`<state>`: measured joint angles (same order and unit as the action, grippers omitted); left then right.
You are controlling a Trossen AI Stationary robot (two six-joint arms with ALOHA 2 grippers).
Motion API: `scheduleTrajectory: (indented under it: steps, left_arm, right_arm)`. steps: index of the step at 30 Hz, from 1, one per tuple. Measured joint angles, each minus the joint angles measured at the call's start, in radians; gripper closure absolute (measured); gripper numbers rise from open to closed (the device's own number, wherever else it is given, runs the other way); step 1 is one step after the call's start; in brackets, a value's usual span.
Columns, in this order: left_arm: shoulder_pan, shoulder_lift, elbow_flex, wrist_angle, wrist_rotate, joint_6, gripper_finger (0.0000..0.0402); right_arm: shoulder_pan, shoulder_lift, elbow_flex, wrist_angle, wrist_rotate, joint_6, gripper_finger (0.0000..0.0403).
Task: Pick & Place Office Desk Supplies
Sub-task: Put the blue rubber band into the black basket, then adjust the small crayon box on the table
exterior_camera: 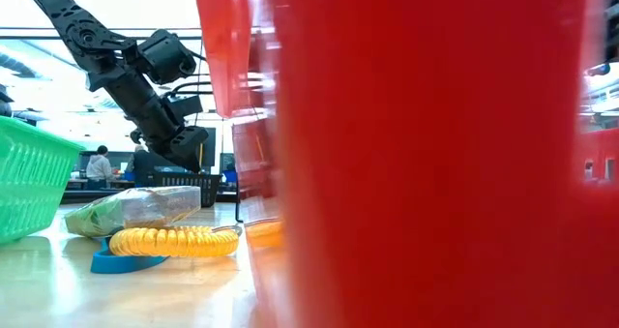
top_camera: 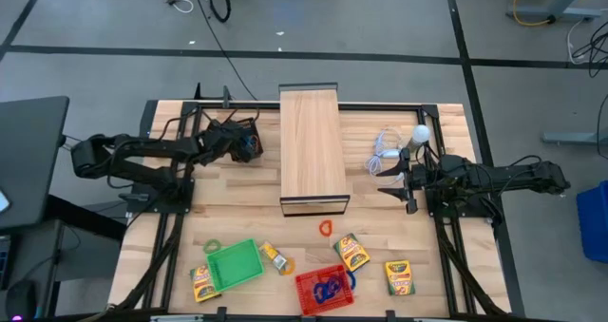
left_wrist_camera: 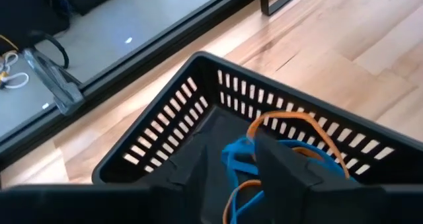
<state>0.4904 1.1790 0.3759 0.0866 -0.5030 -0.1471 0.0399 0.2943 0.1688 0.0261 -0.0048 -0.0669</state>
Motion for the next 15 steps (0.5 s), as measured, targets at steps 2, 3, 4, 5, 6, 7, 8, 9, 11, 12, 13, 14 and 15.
scheduleTrajectory:
  steps: [2,3,4,5,6,7,8,9,11,12,13,14,15]
  left_arm:
    - [0.016,0.000,0.000,-0.004,0.032,0.000,0.0239]
    - [0.023,0.000,0.000,-0.004,0.047,0.000,0.0228]
    - [0.030,0.000,0.000,-0.005,0.062,0.000,0.0217]
    - [0.037,0.000,0.000,-0.006,0.078,0.002,0.0206]
    - [0.043,0.000,0.000,-0.006,0.097,0.006,0.0197]
    - [0.047,0.000,0.000,-0.006,0.115,0.009,0.0188]
    - [0.049,0.000,0.003,-0.008,0.133,0.011,0.0181]
    - [0.049,0.000,0.007,-0.008,0.155,0.020,0.0175]
    - [0.046,0.000,0.022,-0.007,0.198,0.040,0.0168]
    - [0.041,0.000,0.032,-0.006,0.226,0.050,0.0166]
    - [0.036,0.000,0.042,-0.006,0.249,0.053,0.0166]
    - [0.030,0.000,0.054,-0.006,0.273,0.062,0.0166]
    - [0.021,0.000,0.066,-0.006,0.297,0.074,0.0166]
  right_arm:
    - [0.000,0.000,0.000,-0.001,0.000,0.001,0.0197]
    - [0.000,0.000,0.000,-0.002,0.000,0.002,0.0197]
    - [0.000,0.000,0.000,-0.002,0.000,0.003,0.0197]
    - [0.000,0.000,0.000,-0.002,-0.001,0.003,0.0197]
    - [0.000,0.000,0.000,-0.002,-0.001,0.003,0.0197]
    - [0.000,0.000,0.000,-0.002,-0.001,0.003,0.0197]
    - [0.000,0.000,0.000,-0.002,-0.002,0.003,0.0197]
    - [0.000,0.000,0.000,-0.002,-0.003,0.003,0.0197]
    - [0.000,0.000,0.000,-0.002,-0.003,0.003,0.0197]
    - [0.000,0.000,0.000,-0.002,-0.003,0.003,0.0197]
    - [0.000,0.000,0.000,-0.002,-0.003,0.003,0.0197]
    - [0.000,0.000,0.000,-0.002,-0.003,0.003,0.0197]
    - [0.000,0.000,0.000,-0.002,-0.003,0.003,0.0197]
